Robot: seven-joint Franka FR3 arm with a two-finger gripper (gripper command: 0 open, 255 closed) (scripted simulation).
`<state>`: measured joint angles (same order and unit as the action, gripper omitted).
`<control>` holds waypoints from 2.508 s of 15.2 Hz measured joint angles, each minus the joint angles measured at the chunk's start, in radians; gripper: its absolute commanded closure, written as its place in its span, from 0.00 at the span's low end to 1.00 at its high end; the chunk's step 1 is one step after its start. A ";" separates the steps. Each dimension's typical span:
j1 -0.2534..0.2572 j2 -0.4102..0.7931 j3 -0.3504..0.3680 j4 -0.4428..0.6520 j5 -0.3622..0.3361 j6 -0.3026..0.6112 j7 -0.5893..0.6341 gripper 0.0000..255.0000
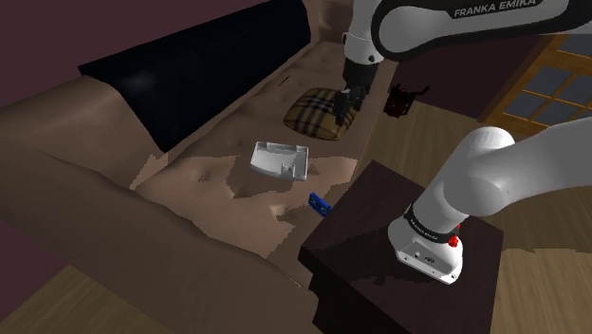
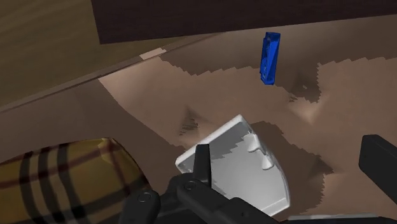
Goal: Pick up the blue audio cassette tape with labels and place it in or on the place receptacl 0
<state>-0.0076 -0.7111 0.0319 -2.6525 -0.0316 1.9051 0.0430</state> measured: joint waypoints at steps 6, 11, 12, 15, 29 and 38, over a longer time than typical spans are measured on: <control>0.007 0.144 0.018 -0.108 0.022 0.209 0.043 0.00; 0.012 0.321 0.031 -0.148 0.039 0.390 0.075 0.00; 0.013 0.351 0.033 -0.160 0.043 0.425 0.080 0.00; 0.019 0.484 0.045 -0.155 0.054 0.532 0.103 0.00; 0.042 1.015 0.056 -0.101 0.066 0.945 0.163 0.00; 0.050 1.088 0.049 -0.088 0.059 1.005 0.169 0.00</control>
<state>0.0428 0.3768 0.0808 -2.7408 0.0278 2.9104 0.2118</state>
